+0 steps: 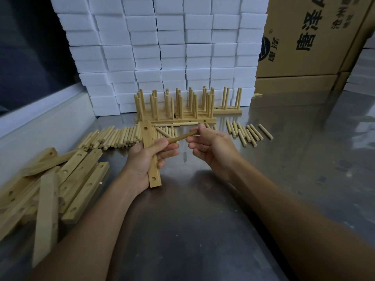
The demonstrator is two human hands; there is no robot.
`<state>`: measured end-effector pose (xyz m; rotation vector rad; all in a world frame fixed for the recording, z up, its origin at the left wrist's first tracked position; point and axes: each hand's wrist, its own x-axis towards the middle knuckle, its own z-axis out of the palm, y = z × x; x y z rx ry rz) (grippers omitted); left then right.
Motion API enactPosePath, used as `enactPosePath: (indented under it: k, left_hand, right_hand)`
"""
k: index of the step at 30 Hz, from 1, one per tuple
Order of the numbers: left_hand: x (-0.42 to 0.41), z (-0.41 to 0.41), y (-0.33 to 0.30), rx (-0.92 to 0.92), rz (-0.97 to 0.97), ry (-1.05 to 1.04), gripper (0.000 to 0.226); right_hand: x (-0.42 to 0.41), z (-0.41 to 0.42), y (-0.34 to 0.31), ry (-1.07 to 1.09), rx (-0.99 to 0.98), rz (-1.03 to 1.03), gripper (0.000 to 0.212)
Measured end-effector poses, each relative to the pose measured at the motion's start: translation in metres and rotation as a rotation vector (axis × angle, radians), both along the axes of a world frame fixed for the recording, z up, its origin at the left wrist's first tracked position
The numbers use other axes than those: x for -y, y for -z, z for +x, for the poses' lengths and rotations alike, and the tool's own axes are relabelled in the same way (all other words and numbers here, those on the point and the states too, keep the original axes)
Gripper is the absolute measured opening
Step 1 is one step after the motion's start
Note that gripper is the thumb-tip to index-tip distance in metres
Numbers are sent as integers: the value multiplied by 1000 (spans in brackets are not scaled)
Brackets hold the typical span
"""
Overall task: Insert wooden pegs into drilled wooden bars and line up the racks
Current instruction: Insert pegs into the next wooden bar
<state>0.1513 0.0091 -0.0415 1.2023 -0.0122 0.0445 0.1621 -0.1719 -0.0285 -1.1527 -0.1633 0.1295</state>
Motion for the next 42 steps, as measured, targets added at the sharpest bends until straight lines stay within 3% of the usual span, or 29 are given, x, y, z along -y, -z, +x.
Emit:
enactPosePath:
  k: [6,9,14,16,22,26,32,38,42]
  left_hand:
    - [1,1,2,-12,0,-24,3]
    - [2,1,2,-3,14,-27,5]
    - [3,2,1,7,41,-57,4]
    - [4,2,0,19,53,-43,10]
    - [5,1,-2,59,22,65,15]
    - [6,0,0,90,31,150,20]
    - [2,1,2,66,-5,195,23]
    - [3,1,1,39,-4,232,25]
    - [4,0,-1,70,151,181,28]
  right_hand:
    - [2,1,2,58,-24,81,13]
    - [2,1,2,47,10,15,9]
    - [3,-1,4,72,264,-605,13]
    - [-1,-2,6,69,337,-702,18]
    - [-9,-1,5,317,476,-631,19]
    - [-12,-5,4,329,554,-642,18]
    - [-11,-3,-2,353,495,-486,18]
    - [-12,-4,5,346,605,-611,20]
    - [-9,-4,5,407,793,-835,15]
